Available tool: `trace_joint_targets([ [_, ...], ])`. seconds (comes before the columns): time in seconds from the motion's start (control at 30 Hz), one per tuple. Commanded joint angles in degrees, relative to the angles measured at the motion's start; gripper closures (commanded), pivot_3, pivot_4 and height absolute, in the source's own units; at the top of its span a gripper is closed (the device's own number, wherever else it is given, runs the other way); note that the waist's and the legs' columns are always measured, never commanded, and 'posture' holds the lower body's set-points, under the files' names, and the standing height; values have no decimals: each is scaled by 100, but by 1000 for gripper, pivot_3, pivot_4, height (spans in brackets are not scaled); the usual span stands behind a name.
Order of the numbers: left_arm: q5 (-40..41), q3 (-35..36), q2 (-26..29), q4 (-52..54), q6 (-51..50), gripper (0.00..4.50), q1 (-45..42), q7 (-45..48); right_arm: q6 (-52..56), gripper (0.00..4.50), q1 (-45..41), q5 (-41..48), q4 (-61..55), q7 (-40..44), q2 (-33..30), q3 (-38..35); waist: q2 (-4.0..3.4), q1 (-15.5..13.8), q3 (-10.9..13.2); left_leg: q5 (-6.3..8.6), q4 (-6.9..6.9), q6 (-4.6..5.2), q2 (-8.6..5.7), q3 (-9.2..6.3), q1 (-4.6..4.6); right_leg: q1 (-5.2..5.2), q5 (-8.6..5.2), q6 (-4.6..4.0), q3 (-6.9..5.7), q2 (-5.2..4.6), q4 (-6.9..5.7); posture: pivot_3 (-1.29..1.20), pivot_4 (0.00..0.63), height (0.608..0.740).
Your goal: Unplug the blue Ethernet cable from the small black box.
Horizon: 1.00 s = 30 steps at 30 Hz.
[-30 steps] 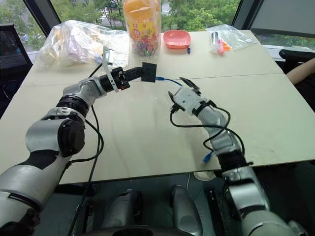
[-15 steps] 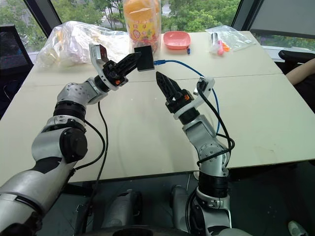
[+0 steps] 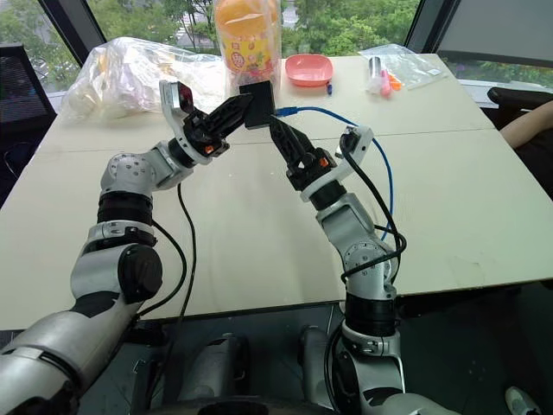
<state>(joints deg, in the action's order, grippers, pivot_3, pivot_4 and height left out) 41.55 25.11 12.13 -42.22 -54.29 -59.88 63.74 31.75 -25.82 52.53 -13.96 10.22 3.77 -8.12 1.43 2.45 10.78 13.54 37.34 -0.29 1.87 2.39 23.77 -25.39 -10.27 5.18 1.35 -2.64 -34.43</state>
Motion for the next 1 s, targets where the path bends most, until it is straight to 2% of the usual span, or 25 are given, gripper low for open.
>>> trace_joint_targets([
  [0.03,187,-85,-14,292,12,4019,26,-2,-168,1357,-150,29,-66,86,33,-17,0,0,0,0,0,0,0,0,0,0,0,0,0,0,0,0,150,740],
  [0.4,326,-190,-15,314,53,4019,68,-58,-301,1357,-181,21,23,206,49,30,0,-2,0,0,0,0,0,1,0,0,0,-1,0,0,2,0,150,740],
  [0.5,328,-207,-20,305,65,4019,64,-61,-324,2255,-163,-26,30,258,43,75,0,-2,0,0,0,0,0,0,0,0,0,-1,0,0,3,0,150,740],
  [0.63,316,-209,-11,248,102,4019,34,-67,-308,4275,-154,-52,57,303,57,121,0,-2,0,0,0,0,0,0,0,0,0,-1,0,0,4,0,150,740],
  [0.67,315,-210,-6,233,109,4019,26,-69,-308,4397,-154,-63,73,310,60,132,0,-2,0,0,-1,0,0,0,0,0,0,-1,0,0,4,0,150,740],
  [0.87,251,-262,124,179,167,4019,31,-37,-251,4397,-149,-41,108,253,34,91,0,-2,0,0,-1,0,0,0,1,0,0,-1,0,0,5,0,150,740],
  [1.0,190,-270,519,-6,213,4019,-5,83,-380,4397,-213,132,202,26,-72,-376,0,2,0,0,-2,0,0,0,0,0,0,-1,0,0,5,0,150,740],
])
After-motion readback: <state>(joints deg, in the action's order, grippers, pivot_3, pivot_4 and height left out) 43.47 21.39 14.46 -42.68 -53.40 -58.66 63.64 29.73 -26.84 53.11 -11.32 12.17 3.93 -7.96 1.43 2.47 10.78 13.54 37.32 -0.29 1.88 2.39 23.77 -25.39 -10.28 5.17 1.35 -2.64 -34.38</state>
